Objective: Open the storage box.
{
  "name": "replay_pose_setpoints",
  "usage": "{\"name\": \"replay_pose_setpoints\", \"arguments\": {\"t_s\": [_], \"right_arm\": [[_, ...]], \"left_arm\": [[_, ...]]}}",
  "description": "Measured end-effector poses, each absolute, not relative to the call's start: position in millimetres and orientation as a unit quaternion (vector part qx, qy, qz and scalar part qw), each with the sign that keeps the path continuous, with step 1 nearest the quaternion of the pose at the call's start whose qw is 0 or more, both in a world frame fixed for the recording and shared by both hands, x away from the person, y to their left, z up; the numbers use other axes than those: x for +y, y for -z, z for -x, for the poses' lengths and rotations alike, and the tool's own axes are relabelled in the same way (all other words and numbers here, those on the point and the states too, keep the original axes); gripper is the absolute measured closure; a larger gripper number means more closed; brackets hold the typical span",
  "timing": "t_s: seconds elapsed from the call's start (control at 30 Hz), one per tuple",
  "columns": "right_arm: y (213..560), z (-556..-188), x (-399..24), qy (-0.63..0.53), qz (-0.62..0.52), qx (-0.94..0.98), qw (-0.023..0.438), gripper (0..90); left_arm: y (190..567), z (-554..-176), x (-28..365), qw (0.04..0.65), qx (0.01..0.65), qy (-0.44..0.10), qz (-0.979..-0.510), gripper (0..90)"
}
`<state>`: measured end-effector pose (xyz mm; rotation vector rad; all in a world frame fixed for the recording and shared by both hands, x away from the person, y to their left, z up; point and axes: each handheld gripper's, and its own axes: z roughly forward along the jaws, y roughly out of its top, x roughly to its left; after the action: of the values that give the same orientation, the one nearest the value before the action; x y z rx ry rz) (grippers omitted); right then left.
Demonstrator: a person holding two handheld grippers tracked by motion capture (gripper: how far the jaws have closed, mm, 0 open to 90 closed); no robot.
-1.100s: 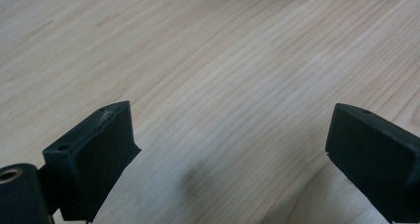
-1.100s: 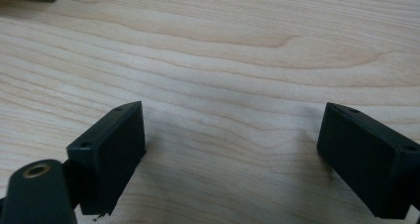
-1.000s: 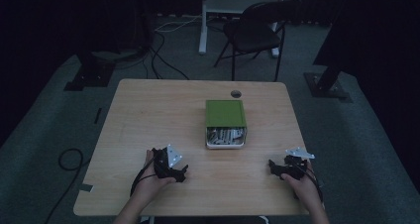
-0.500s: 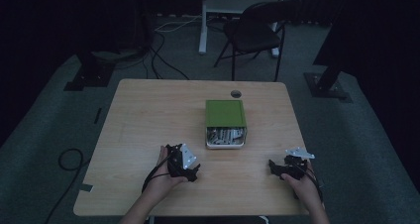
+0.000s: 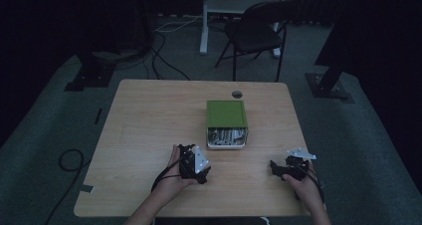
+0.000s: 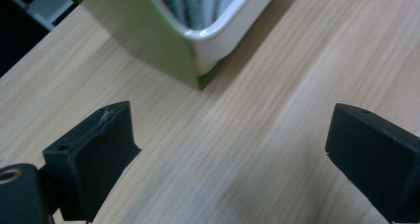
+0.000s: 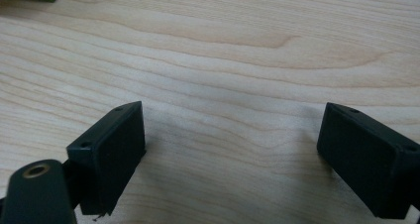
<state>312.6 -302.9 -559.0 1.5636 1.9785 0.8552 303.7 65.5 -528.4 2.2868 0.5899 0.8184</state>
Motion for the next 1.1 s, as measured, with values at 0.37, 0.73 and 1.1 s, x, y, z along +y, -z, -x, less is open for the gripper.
{"name": "replay_pose_setpoints", "arguments": {"t_s": [0.37,0.73,1.1], "right_arm": [[559,-313,-303,-0.312,-0.57,0.722,0.237,10.8],[559,-314,-303,-0.313,-0.569,0.723,0.236,10.9],[559,-315,-304,-0.314,-0.567,0.724,0.235,10.9]], "left_arm": [[524,-301,37,0.332,0.168,-0.317,-0.872,5.7],[526,-315,22,0.315,0.138,-0.343,-0.874,14.4],[527,-323,15,0.306,0.121,-0.37,-0.869,39.6]]}}
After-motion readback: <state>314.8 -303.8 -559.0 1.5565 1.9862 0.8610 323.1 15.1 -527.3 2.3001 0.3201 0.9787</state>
